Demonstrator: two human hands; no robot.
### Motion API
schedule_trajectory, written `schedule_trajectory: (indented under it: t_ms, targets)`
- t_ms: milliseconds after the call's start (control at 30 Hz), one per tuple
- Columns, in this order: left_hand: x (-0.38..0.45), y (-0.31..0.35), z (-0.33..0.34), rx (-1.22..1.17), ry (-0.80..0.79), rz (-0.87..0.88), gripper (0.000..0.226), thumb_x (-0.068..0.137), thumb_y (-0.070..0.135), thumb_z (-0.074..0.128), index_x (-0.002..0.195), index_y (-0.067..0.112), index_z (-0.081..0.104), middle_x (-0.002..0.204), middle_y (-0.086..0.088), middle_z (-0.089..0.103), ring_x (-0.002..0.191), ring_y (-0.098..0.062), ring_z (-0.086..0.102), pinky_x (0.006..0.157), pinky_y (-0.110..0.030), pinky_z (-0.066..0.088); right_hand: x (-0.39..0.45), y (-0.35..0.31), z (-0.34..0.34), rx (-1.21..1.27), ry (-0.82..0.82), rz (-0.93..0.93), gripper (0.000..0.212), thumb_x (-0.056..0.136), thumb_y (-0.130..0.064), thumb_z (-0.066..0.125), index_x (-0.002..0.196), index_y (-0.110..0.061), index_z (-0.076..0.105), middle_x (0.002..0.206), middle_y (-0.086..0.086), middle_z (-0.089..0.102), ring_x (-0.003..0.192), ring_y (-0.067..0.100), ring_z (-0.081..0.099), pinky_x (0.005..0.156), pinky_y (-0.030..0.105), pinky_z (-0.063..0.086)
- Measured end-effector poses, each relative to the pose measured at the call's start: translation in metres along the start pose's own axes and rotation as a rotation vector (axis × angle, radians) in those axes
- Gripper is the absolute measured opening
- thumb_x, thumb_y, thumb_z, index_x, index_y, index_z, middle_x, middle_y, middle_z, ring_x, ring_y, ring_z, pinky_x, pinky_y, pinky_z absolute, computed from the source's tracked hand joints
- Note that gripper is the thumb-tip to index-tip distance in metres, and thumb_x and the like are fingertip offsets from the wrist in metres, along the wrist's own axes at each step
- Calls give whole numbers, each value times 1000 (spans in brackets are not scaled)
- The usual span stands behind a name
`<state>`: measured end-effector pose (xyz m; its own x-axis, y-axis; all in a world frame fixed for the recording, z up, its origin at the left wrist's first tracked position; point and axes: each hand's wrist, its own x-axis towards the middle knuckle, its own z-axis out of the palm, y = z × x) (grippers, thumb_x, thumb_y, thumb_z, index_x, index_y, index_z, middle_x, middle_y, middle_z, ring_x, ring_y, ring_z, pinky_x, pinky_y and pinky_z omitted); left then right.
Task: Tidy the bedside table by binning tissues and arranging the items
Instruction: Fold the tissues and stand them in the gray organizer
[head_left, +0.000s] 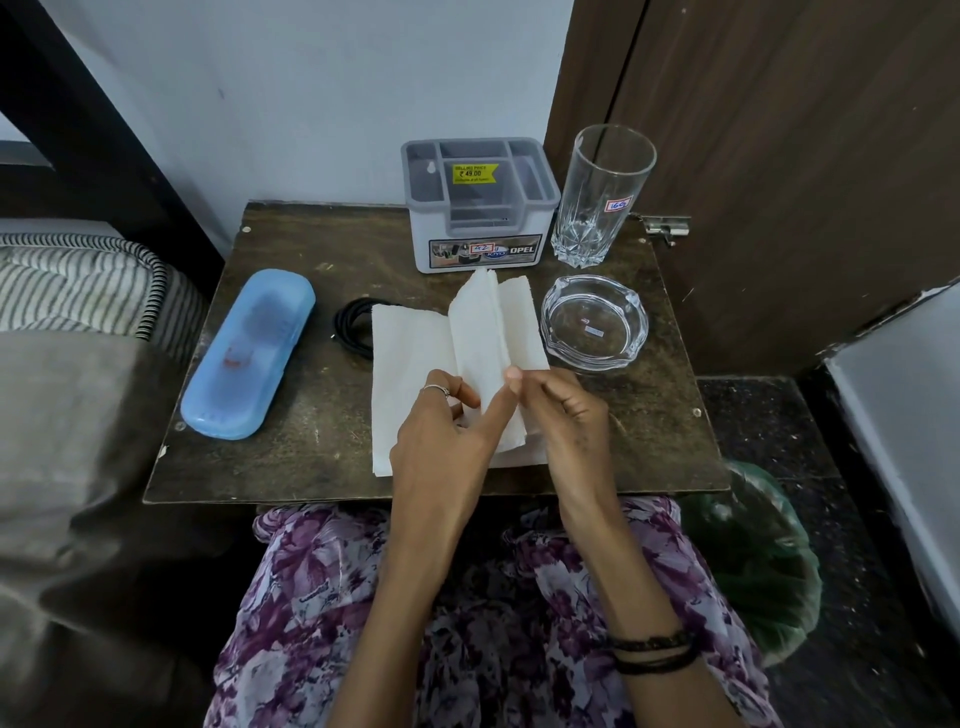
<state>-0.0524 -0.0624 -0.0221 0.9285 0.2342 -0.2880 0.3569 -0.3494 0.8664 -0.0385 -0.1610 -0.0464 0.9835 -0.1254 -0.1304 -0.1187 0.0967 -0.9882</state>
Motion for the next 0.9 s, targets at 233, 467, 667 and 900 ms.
schedule_trajectory:
  t_ms: [233,467,667,900]
  targets:
    - [1,0,-10,13,48,-7,12,87,26,48,90,16,53,74,9,61,68,-11,54,56,-29,38,3,3,-1,-25,70,-6,9,84,-16,66,82,-10,72,87,-4,61,76,-5,60,68,10,45]
    - [6,-19,-26,293,282,57,34,85,8,53,116,14,40,116,-7,51,91,-28,53,70,-33,35,5,6,-6,-176,155,1,7,82,-25,69,79,-20,72,95,-1,66,91,10,60,89,31,48]
    - [9,-26,-20,486,375,247,66,71,-22,42,131,5,44,144,-19,35,136,-34,29,106,-44,36,6,8,-8,-203,170,16,11,84,-27,67,81,-18,70,95,6,67,83,9,56,78,27,45]
    - [4,-21,3,257,112,241,40,93,2,42,133,9,46,132,-2,53,103,-16,59,83,-16,41,7,7,-8,-247,191,15,50,81,-29,70,128,-21,52,124,-6,59,106,10,60,88,28,51]
